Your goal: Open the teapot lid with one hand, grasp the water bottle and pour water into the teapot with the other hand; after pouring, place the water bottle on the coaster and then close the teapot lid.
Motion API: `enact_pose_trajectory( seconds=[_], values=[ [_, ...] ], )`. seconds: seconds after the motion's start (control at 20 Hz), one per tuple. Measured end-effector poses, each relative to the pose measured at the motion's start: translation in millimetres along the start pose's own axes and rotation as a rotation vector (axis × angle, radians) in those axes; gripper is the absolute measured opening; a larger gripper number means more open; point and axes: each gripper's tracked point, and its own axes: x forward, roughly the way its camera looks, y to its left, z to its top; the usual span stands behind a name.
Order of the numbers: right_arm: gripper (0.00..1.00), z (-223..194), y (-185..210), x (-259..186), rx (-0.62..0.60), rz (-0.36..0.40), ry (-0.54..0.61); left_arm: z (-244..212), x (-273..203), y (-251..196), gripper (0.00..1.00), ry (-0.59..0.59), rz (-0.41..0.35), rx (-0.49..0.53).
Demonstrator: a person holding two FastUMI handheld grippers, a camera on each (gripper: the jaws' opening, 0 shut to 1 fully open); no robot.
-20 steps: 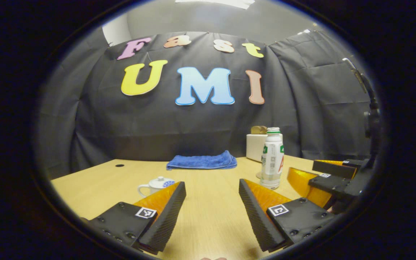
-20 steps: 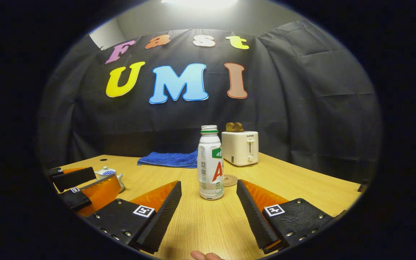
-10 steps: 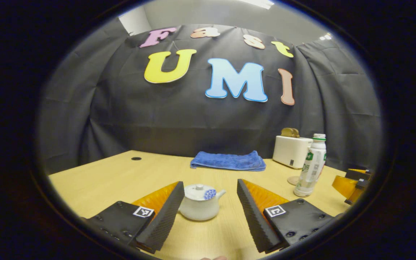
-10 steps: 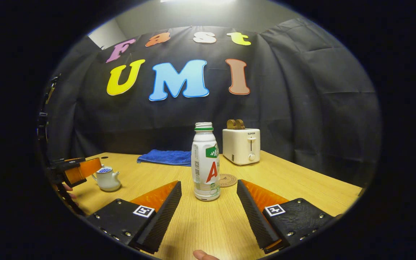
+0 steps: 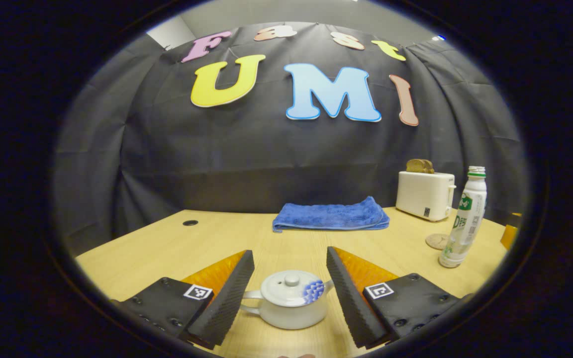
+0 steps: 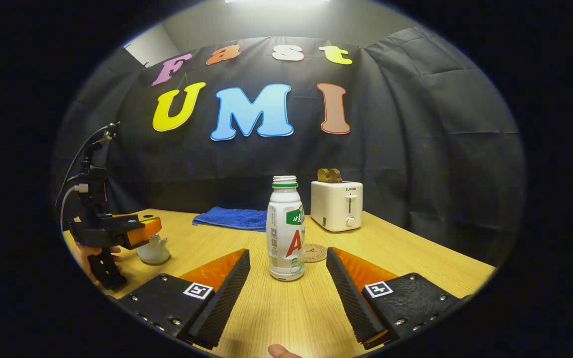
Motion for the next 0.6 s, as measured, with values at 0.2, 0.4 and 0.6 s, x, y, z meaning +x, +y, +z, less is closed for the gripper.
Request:
enact_pose_trajectory(
  seconds=[0.2,0.4,0.6],
  values=[
    [0.95,2,1,-3,-0.014,0.001,-0.001,3,3,4,0.96,-0.011,-0.004,-0.008],
    [0.95,4,2,-7,-0.014,0.006,0.004,3,6,0,0.8,-0.012,-0.01,0.038],
    [0.95,11,4,-11,-0.003,0.015,-0.014,0,9,0,0.51,0.01,-0.016,0.037]
  ],
)
